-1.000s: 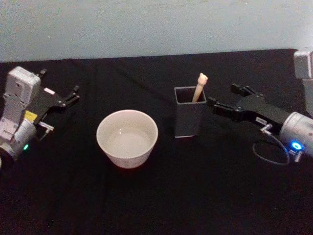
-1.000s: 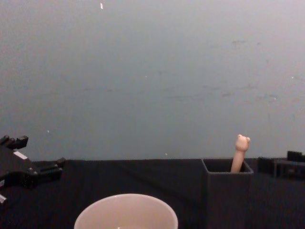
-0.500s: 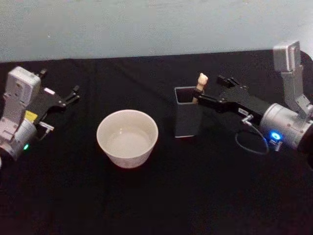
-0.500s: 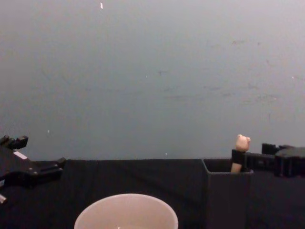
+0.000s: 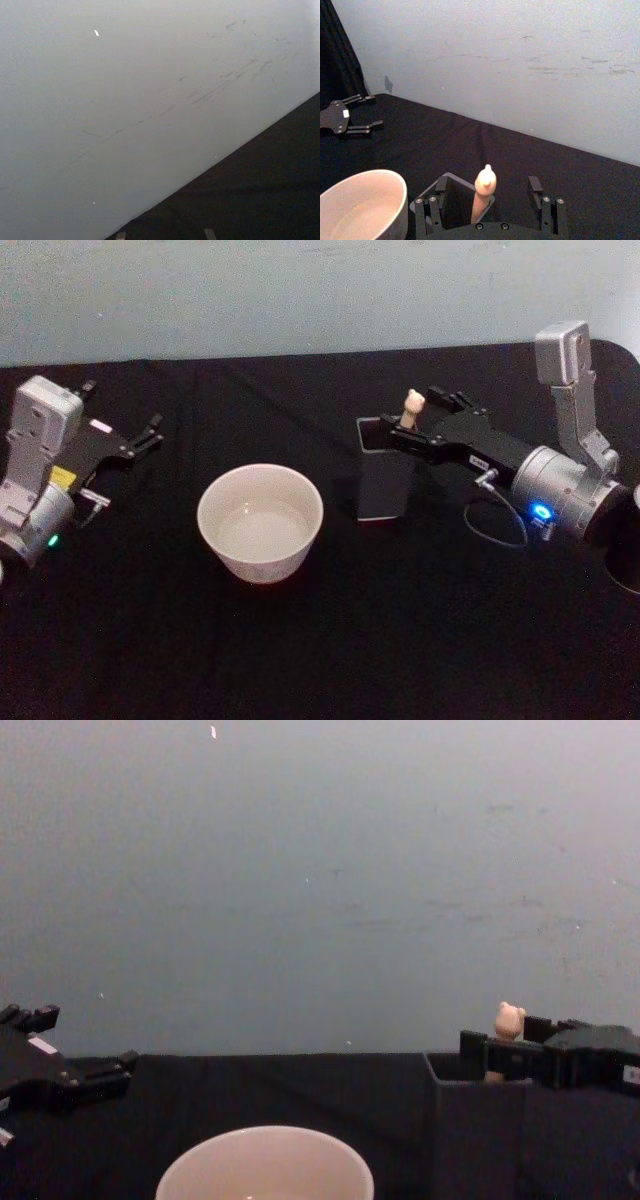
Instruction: Pick up the stirring spoon with one hand, stir inside the cup, then place it back in its original position.
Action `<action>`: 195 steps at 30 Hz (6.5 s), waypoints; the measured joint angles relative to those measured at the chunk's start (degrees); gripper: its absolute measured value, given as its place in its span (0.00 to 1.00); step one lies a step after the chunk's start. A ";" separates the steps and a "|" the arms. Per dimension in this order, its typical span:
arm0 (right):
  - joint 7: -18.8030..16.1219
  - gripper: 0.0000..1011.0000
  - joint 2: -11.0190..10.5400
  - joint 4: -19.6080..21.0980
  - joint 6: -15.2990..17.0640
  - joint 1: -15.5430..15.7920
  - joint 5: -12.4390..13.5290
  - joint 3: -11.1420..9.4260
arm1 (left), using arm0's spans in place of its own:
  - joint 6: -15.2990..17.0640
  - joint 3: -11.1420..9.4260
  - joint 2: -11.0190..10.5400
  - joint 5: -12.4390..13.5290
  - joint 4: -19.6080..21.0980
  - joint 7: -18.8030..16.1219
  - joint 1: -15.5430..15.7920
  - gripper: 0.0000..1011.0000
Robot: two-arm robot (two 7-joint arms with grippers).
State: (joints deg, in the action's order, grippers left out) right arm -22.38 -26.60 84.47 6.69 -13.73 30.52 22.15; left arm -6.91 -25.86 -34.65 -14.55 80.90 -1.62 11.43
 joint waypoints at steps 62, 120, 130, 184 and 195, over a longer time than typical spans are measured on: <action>-0.27 0.20 0.90 -0.40 -0.51 0.14 -1.12 -0.60 | 0.00 0.00 0.00 0.00 0.00 0.00 0.00 0.99; -2.95 0.20 -0.78 9.49 -7.67 2.65 -3.72 -4.59 | 0.00 0.00 0.00 0.00 0.00 0.00 0.00 0.99; -2.82 0.20 -1.17 12.06 -9.63 3.60 -3.78 -5.85 | 0.00 0.00 0.00 0.00 0.00 0.00 0.00 0.99; -15.51 0.20 3.91 2.69 -22.19 -0.45 -5.75 7.29 | 0.00 0.00 0.00 0.00 0.00 0.00 0.00 0.99; -15.60 0.20 4.87 -1.17 -25.51 -0.50 -7.89 8.47 | 0.00 0.00 0.00 0.00 0.00 0.00 0.00 0.99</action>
State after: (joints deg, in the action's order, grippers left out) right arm -37.98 -21.73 83.30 -18.82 -14.23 22.63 30.62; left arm -6.91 -25.86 -34.65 -14.55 80.90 -1.62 11.43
